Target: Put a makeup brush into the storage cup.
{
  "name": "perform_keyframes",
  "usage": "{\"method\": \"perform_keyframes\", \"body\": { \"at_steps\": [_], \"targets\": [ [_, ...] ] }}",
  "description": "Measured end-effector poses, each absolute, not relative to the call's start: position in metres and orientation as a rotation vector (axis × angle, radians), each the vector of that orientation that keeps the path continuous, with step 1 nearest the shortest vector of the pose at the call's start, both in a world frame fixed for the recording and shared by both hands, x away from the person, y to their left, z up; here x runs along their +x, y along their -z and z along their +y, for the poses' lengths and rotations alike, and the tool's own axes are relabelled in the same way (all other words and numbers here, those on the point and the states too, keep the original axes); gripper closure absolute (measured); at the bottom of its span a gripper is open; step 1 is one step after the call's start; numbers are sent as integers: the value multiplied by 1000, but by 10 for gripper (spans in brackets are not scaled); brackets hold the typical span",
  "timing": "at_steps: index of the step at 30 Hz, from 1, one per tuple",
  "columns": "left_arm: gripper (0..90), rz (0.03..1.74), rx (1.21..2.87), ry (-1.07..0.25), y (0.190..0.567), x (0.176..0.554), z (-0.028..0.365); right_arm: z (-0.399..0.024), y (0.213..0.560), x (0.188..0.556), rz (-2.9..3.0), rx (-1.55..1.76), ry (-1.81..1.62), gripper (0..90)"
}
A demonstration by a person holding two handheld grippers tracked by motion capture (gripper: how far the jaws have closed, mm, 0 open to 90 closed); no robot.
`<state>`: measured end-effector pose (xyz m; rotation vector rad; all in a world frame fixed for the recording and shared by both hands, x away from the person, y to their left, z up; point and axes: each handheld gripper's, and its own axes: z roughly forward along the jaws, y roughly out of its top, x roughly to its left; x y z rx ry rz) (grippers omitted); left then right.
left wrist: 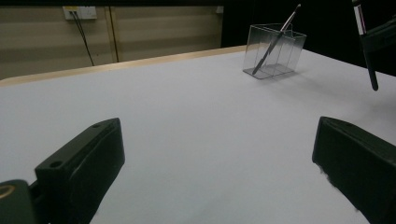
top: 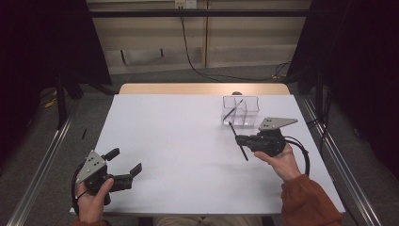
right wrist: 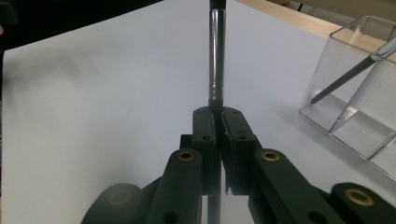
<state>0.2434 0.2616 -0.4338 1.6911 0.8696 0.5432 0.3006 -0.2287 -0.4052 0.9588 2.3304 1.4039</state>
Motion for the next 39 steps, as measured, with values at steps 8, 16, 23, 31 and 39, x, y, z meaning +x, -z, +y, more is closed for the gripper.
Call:
{"method": "perform_keyframes", "body": {
  "at_steps": [8, 16, 23, 31, 39],
  "targets": [
    [24, 866, 1692, -546, 433, 243, 262, -233, 407, 300, 2225, 935, -1508, 850],
    [24, 862, 1692, -546, 433, 243, 260, -235, 400, 301, 2113, 926, -1585, 850],
    [24, 864, 1687, -544, 433, 243, 261, -235, 398, 305, 2060, 935, -1617, 850],
    [24, 860, 1691, -545, 433, 243, 260, -233, 392, 307, 2025, 928, -1637, 850],
    [24, 850, 1689, -544, 433, 243, 260, -230, 381, 314, 1993, 932, -1628, 850]
  ]
}}
